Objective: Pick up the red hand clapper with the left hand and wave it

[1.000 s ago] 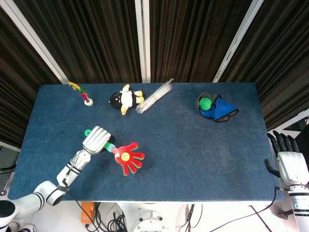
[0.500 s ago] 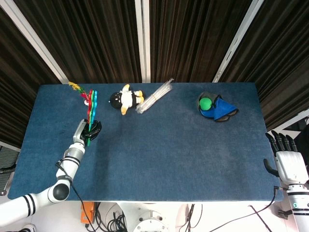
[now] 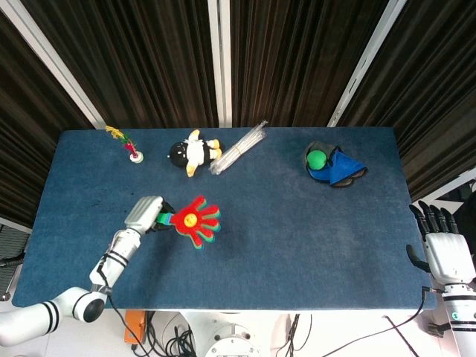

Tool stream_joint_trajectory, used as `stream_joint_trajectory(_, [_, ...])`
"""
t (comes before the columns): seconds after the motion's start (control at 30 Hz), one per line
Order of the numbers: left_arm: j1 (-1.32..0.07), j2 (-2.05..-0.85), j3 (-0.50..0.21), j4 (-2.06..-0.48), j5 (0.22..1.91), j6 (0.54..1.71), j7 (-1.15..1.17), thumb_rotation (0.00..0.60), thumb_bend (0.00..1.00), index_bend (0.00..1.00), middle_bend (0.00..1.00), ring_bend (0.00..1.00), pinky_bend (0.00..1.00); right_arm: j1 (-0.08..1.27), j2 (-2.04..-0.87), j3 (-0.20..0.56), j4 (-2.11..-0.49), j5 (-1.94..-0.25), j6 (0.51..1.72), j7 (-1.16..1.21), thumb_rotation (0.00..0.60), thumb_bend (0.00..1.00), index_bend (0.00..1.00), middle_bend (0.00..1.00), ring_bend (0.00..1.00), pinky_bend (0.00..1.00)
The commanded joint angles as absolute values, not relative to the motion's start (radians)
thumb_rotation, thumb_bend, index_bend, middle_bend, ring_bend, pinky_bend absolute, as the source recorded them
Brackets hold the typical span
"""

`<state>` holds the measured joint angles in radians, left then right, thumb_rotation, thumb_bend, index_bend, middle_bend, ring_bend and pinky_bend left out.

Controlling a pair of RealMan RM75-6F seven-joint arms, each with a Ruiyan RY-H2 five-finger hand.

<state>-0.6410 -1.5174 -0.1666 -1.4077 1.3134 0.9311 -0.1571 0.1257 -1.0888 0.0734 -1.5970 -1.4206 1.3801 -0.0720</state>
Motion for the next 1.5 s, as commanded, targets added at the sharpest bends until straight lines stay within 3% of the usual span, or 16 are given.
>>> stream_joint_trajectory(0.03, [-0.686,-1.531,-0.079,-1.337,1.361,0.911,0.011,0.6,0.61,1.0,1.0,1.0,1.0,0.124,-1.089,0.073,-1.594,-1.421,1.382,-0.068,0.6,0.32,0.0,0.0,0.0,0.0])
stream_joint_trajectory(0.23, [-0.652,-1.543,-0.158,-1.393,1.234,0.935,-0.081,0.6,0.61,1.0,1.0,1.0,1.0,0.123,-1.089,0.073,-1.584,-1.42,1.38,-0.056,0.6,0.32,0.0,0.0,0.0,0.0])
stream_joint_trajectory(0.4, [-0.594,-1.543,-0.311,-1.514,1.042,0.935,-0.381,0.6,0.61,1.0,1.0,1.0,1.0,0.126,-1.091,0.073,-1.582,-1.42,1.377,-0.058,0.6,0.32,0.0,0.0,0.0,0.0])
stream_joint_trajectory(0.57, [-0.552,-1.504,-0.443,-1.606,0.854,0.856,-0.608,0.6,0.61,1.0,1.0,1.0,1.0,0.126,-1.092,0.073,-1.584,-1.419,1.377,-0.062,0.6,0.32,0.0,0.0,0.0,0.0])
stream_joint_trajectory(0.8, [-0.515,-1.477,-0.509,-1.635,0.843,0.76,-0.781,0.6,0.61,1.0,1.0,1.0,1.0,0.127,-1.095,0.072,-1.587,-1.421,1.375,-0.07,0.6,0.32,0.0,0.0,0.0,0.0])
stream_joint_trajectory(0.93, [-0.512,-1.484,-0.504,-1.618,0.884,0.748,-0.797,0.6,0.61,1.0,1.0,1.0,1.0,0.126,-1.094,0.072,-1.589,-1.418,1.376,-0.072,0.6,0.32,0.0,0.0,0.0,0.0])
stream_joint_trajectory(1.03, [-0.525,-1.487,-0.461,-1.581,0.963,0.759,-0.727,0.6,0.61,1.0,1.0,1.0,1.0,0.126,-1.093,0.071,-1.587,-1.417,1.374,-0.07,0.6,0.32,0.0,0.0,0.0,0.0])
stream_joint_trajectory(1.27, [-0.617,-1.519,-0.219,-1.4,1.261,0.856,-0.15,0.6,0.62,1.0,1.0,1.0,1.0,0.126,-1.094,0.072,-1.585,-1.415,1.372,-0.068,0.6,0.32,0.0,0.0,0.0,0.0])
stream_joint_trajectory(1.37, [-0.655,-1.516,-0.149,-1.372,1.24,0.805,0.112,0.6,0.62,1.0,1.0,1.0,1.0,0.126,-1.094,0.071,-1.586,-1.417,1.374,-0.065,0.6,0.32,0.0,0.0,0.0,0.0])
stream_joint_trajectory(1.5, [-0.676,-1.526,-0.135,-1.394,1.146,0.812,0.304,0.6,0.62,1.0,1.0,1.0,1.0,0.125,-1.092,0.071,-1.582,-1.417,1.374,-0.057,0.6,0.32,0.0,0.0,0.0,0.0])
